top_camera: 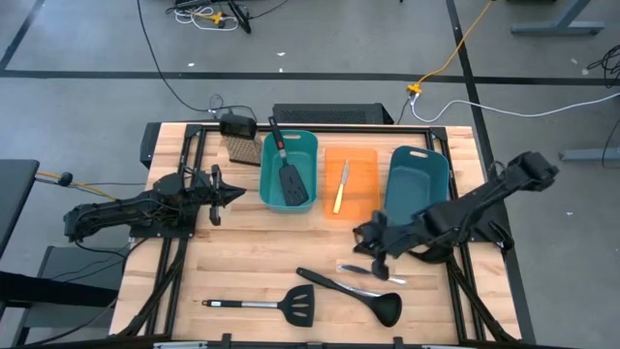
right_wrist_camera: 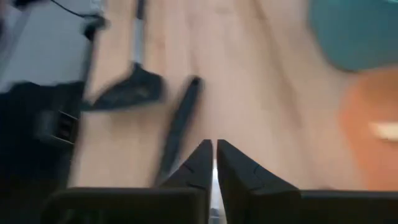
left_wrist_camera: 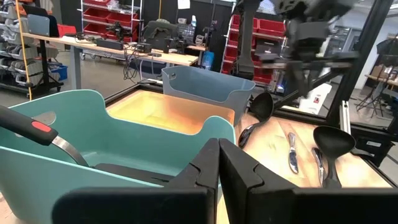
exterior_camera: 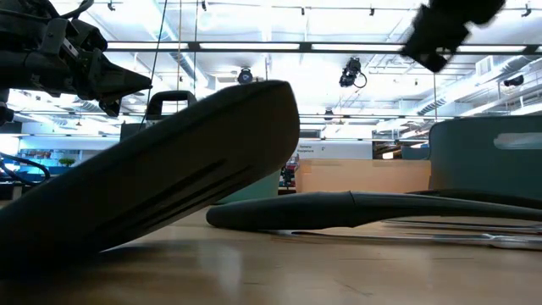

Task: Pick & Place Kitchen Items
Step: Put the bottom black serving spoon into the blue bin

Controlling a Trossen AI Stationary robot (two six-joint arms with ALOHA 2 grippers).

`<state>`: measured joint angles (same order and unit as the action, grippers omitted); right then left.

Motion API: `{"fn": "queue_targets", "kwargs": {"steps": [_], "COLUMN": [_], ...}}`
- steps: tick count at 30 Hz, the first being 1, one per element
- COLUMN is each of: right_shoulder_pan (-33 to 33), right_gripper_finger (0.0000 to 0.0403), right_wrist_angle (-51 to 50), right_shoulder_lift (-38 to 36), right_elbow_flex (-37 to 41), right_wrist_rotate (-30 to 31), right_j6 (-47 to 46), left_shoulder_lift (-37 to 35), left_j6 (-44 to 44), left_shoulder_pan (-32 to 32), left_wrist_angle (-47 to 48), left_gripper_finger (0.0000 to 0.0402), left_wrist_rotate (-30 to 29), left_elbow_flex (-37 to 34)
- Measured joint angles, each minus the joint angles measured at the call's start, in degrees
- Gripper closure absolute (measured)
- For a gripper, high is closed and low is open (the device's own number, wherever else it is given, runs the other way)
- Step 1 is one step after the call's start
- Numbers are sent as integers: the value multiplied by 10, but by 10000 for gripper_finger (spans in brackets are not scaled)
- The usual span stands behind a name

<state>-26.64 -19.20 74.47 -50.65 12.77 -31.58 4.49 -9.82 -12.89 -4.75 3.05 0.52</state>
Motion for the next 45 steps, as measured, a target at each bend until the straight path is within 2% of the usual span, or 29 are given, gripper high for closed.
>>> {"fn": "queue_targets", "kwargs": {"steps": [4, 10, 14, 23, 28, 45], "right_shoulder_pan": [-4, -24, -39, -60, -74, -80], "right_gripper_finger": [316, 223, 194, 187, 187, 202], "right_wrist_angle": [-32, -195, -242, -221, -212, -204], "right_shoulder_lift": [82, 218, 283, 338, 369, 445], "right_elbow_flex": [-90, -243, -301, -315, -315, -315], "right_wrist_rotate": [-33, -35, -22, -36, -22, -2], "right_j6": [-32, -74, -90, -156, -187, -177], "left_shoulder_lift": [0, 0, 0, 0, 0, 0], "left_j6": [0, 0, 0, 0, -4, -27], "left_shoulder_pan": [0, 0, 0, 0, 0, 0], "left_wrist_angle": [0, 2, 3, 3, 3, 3], "left_gripper_finger": [388, 388, 388, 388, 388, 388], "left_wrist_rotate": [0, 0, 0, 0, 0, 0], "left_elbow_flex": [0, 0, 0, 0, 0, 0]}}
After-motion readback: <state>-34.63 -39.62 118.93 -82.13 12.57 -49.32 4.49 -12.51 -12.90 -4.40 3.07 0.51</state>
